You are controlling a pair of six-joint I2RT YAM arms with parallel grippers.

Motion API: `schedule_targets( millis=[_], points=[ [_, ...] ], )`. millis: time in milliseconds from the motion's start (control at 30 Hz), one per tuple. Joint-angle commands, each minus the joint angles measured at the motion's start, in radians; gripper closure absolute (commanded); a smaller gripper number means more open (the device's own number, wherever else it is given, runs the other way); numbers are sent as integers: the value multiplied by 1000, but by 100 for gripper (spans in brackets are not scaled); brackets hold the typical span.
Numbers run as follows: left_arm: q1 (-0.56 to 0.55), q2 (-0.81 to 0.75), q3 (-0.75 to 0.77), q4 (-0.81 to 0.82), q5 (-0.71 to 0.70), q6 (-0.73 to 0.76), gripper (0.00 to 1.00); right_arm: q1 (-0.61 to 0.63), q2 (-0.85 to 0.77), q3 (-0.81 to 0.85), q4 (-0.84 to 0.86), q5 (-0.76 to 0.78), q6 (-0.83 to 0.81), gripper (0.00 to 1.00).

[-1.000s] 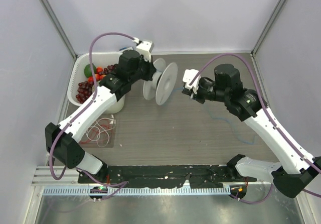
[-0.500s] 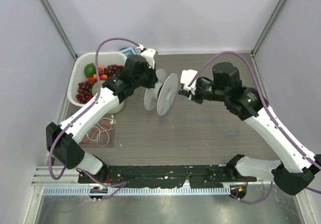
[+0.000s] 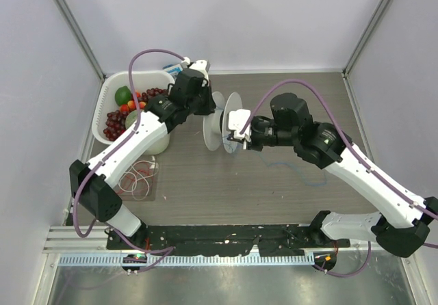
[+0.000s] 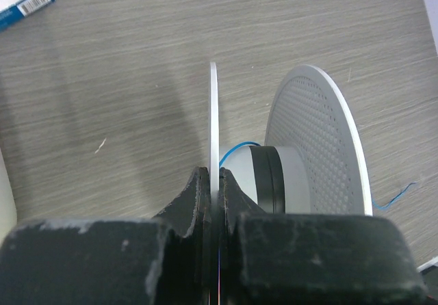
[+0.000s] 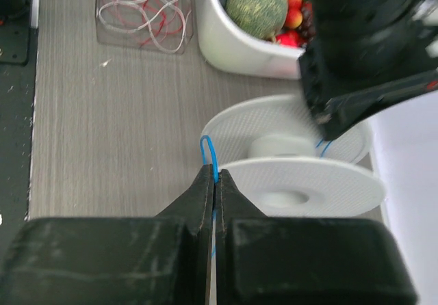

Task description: Wrap the cables

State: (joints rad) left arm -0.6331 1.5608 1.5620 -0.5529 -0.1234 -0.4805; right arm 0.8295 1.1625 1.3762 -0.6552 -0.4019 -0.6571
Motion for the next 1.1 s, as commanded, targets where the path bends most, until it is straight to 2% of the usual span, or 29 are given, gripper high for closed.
schedule_targets(
  millis=[0, 133, 267, 367, 600, 767, 867, 967, 1067],
  points=[
    [-14, 5, -10, 15, -19, -49, 100, 11, 48, 116, 101, 0, 22, 99],
    [-22, 10, -22, -4, -10, -38, 100, 11, 72, 138, 158, 26, 59, 99],
    [-23, -21, -62, -1, 1, -20, 100, 7, 75, 133, 210, 129, 76, 99],
    [-24, -65, -126, 31, 77, 26, 100, -21, 78, 127, 241, 179, 100, 99],
    [-27, -189, -267, 129, 208, 163, 100, -209, 112, 146, 244, 137, 152, 100],
    [-17, -283, -341, 203, 404, 252, 100, -335, 141, 139, 212, 74, 114, 99],
    [16, -347, -371, 270, 531, 214, 100, -403, 154, 98, 197, 46, 91, 99],
    [116, -363, -381, 352, 712, 77, 100, -479, 160, 32, 187, 11, 70, 99],
    [182, -364, -379, 453, 809, -31, 100, -521, 163, -12, 177, -46, 66, 99]
  ],
)
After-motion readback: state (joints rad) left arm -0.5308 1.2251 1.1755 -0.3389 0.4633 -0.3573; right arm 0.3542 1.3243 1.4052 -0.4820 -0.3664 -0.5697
